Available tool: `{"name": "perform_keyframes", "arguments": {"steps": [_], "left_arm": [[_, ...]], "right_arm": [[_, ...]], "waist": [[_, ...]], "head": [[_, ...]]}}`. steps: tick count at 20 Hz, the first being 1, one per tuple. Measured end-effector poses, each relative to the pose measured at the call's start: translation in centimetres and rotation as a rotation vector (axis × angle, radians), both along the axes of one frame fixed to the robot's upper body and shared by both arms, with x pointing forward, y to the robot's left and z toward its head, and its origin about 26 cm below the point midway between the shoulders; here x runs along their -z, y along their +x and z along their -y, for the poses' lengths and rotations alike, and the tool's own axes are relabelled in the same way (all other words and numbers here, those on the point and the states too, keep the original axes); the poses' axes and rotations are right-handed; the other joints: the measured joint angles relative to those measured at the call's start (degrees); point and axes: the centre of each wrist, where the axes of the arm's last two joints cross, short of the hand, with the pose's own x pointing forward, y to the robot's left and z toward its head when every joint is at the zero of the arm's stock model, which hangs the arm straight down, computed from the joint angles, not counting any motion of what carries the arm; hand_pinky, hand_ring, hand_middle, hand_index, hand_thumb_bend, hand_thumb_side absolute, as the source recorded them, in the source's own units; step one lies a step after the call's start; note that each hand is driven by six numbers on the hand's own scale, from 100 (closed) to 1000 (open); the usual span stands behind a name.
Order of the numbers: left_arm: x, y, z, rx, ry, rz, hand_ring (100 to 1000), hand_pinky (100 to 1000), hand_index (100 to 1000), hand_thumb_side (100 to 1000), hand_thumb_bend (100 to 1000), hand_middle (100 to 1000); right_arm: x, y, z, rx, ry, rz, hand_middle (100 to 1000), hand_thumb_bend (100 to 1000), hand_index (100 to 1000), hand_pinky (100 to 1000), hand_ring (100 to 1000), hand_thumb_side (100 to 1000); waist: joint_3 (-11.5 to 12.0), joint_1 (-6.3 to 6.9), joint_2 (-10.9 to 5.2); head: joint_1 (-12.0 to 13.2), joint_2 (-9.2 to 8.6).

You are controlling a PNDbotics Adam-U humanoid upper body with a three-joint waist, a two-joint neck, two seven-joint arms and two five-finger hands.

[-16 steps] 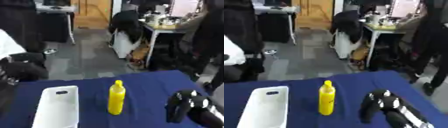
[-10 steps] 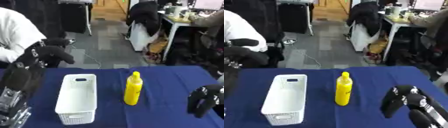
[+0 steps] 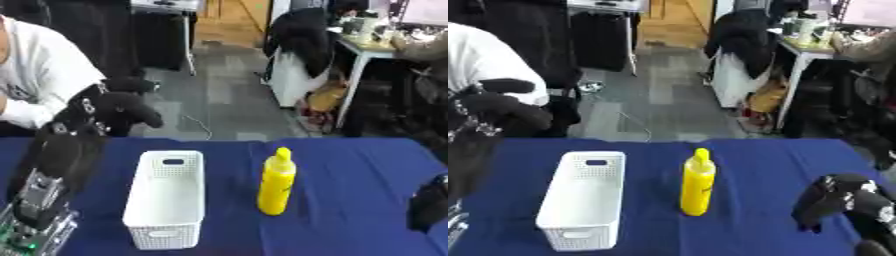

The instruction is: Pick up objects on the table and place them in the box.

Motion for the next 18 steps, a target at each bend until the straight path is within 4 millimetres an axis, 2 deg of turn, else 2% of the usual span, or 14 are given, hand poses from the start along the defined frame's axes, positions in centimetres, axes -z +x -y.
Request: {"name": "perform_keyframes", "arguments": {"steps": [2,3,4,10,13,14,15,16,18], "left_arm": [[0.0,0.0,0.0,-0.001,0.001,-0.001,574,668,807,993,264,809],[0.1,0.0,0.0,-0.002,0.001,-0.002,574,668,807,994,263,809],[0.1,0.0,0.0,-0.002,0.002,-0.004,574,668,807,994,262,810],[0.3,-0.1,-0.1,-0.006,0.016,-0.01,573,668,807,997,260,810],[0.3,-0.1,0.0,-0.001,0.024,-0.013,573,668,807,997,259,811],[0.4,-0.1,0.0,-0.001,0.026,-0.014,573,668,807,998,259,811],[0.4,-0.1,0.0,-0.001,0.027,-0.015,573,668,807,998,259,811],[0.4,-0.1,0.0,-0.001,0.028,-0.015,573,668,807,998,259,811],[0.4,-0.1,0.0,0.0,0.029,-0.015,573,668,807,997,259,811]], "right_arm": [[-0.2,0.0,0.3,0.124,0.057,-0.008,662,427,758,291,464,811],[-0.3,0.0,0.4,0.179,0.073,-0.01,695,350,773,302,474,751],[-0.4,0.0,0.4,0.226,0.082,-0.011,735,445,789,317,487,804],[-0.8,0.1,-0.1,0.387,0.062,-0.04,778,501,854,345,515,816],[-1.3,0.3,-0.4,0.418,0.021,-0.061,806,516,879,448,576,819],[-1.3,0.5,-0.4,0.423,0.008,-0.071,832,540,900,526,630,824],[-1.4,0.7,-0.5,0.426,-0.004,-0.08,834,542,901,534,637,825],[-1.5,1.0,-0.5,0.431,-0.017,-0.09,843,560,910,579,676,831],[-1.6,1.4,-0.4,0.441,-0.049,-0.111,849,553,911,593,686,827]], "waist": [[0.16,0.0,-0.01],[0.17,0.0,-0.03],[0.25,0.0,-0.06],[0.48,0.0,-0.1],[0.51,0.01,-0.1],[0.53,0.01,-0.1],[0.57,0.01,-0.11],[0.64,0.01,-0.11],[0.7,0.01,-0.11]], "head": [[-0.07,-0.26],[-0.21,-0.26],[-0.57,-0.24],[-3.01,0.94],[-3.8,1.62],[-4.03,1.82],[-4.13,1.92],[-4.3,2.02],[-4.55,2.32]]}}
